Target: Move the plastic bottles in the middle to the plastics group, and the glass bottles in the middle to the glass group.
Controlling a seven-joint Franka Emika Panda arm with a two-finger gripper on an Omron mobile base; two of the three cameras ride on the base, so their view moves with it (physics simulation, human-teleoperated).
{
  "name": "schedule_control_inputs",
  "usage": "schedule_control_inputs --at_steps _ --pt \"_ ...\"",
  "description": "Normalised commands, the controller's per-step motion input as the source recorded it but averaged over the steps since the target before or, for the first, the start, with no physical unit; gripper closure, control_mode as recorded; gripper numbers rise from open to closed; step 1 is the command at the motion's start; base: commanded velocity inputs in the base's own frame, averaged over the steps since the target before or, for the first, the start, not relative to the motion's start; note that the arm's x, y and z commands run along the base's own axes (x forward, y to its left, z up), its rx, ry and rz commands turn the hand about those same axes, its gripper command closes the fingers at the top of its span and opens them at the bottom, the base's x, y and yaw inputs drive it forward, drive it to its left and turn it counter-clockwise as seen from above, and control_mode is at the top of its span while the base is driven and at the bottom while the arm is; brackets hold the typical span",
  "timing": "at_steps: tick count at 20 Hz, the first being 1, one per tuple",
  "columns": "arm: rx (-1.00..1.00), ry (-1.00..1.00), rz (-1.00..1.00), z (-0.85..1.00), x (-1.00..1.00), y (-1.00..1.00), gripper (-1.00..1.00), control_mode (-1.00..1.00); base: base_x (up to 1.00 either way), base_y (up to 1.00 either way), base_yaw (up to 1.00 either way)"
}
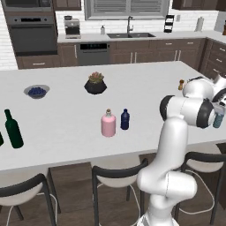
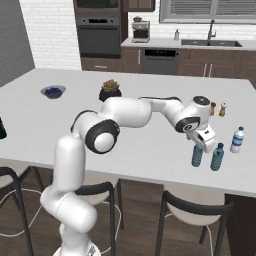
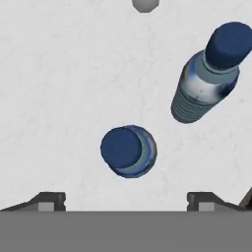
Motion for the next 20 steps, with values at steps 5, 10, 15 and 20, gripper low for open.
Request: schedule_control_inputs --at_steps 5,10,15,20 --pt "-0.20 0.00 0.10 0.03 -0.49 0.57 -1.00 -1.00 0.00 0.00 0.00" --pt "-0.30 0.02 0.11 0.03 -0.37 0.90 -1.00 -1.00 0.00 0.00 0.00" --pt "-0.20 0.09 0.23 0.12 -0.21 0.89 -1.00 -1.00 0.00 0.00 0.00" --pt "-0.10 0.01 0.35 0.22 -0.05 0.87 -1.00 -1.00 0.00 0.00 0.00"
